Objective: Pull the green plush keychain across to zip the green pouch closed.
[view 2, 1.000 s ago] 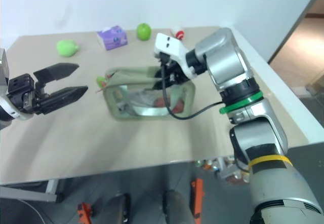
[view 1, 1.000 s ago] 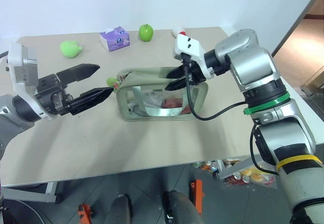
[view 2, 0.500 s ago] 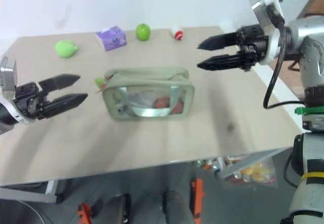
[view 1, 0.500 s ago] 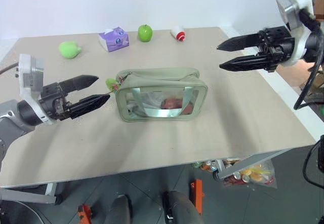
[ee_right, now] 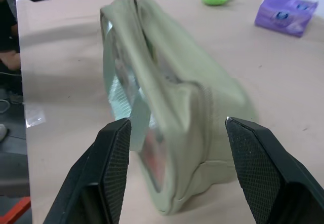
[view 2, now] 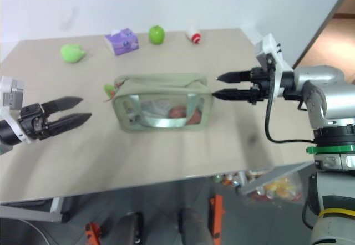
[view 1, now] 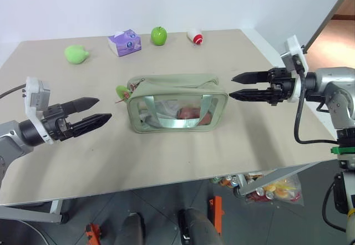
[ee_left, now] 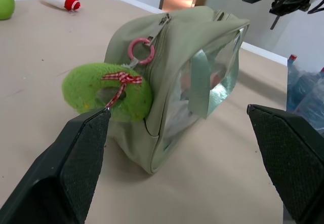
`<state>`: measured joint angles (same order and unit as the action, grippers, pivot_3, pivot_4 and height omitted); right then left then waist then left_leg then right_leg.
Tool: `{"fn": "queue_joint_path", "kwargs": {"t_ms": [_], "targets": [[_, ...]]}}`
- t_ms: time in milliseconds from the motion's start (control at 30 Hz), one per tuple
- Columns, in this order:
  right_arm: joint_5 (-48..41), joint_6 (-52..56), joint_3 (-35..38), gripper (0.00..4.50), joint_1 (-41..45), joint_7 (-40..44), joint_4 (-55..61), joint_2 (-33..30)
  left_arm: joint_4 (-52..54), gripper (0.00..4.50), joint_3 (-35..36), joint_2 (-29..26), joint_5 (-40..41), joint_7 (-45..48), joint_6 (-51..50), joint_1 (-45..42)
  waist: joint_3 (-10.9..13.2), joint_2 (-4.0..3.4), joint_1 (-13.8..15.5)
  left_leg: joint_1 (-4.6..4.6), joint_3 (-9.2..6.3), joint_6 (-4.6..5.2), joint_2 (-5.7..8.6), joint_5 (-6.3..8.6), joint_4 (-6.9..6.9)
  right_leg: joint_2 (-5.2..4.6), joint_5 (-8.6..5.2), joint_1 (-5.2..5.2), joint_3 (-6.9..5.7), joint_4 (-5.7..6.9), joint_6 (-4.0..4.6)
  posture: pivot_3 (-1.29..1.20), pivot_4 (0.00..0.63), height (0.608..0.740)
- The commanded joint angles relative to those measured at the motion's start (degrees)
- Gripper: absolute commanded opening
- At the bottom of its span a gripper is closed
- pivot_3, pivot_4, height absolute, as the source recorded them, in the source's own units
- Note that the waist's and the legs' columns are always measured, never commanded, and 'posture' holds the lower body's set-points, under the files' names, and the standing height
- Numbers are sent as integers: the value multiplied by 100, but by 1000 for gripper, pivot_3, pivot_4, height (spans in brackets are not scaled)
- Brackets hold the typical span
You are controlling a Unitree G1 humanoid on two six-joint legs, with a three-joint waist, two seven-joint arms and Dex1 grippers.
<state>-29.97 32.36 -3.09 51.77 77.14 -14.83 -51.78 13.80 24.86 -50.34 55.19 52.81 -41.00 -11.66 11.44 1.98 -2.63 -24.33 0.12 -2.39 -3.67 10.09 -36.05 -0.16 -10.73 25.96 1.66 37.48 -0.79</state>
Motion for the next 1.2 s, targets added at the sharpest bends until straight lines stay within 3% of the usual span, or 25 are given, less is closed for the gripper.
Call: {"fn": "queue_joint_path", "kwargs": {"t_ms": [33,567,667,800,833,900,1200], "targets": [[30,12,198,3052,99,-60,227,33,135,4500,110,17,52,12,21,-44,0,0,0,0,0,0,0,0,0,0,0,-1,0,0,0,0,150,740],[1071,-509,-285,3052,191,-353,-70,684,313,4500,223,150,94,-170,-43,47,-1,1,0,0,0,0,0,0,-3,0,2,-1,1,0,-4,0,150,740],[1061,-484,-252,2503,235,-330,-114,758,277,4500,309,195,102,-232,-31,103,-1,1,-2,0,1,0,0,0,-3,0,2,-3,1,0,-4,0,150,740],[1028,-483,-215,1149,199,-263,-50,786,165,4500,397,284,187,-366,-47,68,-1,1,-1,0,-1,0,0,0,-3,1,3,-2,1,0,-4,0,150,740],[984,-455,-198,483,174,-232,8,788,44,4500,451,349,240,-457,-57,13,-1,1,-1,0,-1,0,0,0,-3,1,3,-2,1,0,-4,0,150,740],[944,-401,-170,53,142,-212,90,795,-231,4500,488,436,270,-631,-97,-105,-1,1,-1,0,0,0,0,0,-3,0,3,-3,2,0,-4,0,150,740],[850,-285,-111,21,-3,-148,332,774,-1674,4500,-779,539,-1074,-1367,-239,-966,-2,2,7,3,-2,1,0,-1,-12,2,11,-10,2,1,-12,0,150,740]]}}
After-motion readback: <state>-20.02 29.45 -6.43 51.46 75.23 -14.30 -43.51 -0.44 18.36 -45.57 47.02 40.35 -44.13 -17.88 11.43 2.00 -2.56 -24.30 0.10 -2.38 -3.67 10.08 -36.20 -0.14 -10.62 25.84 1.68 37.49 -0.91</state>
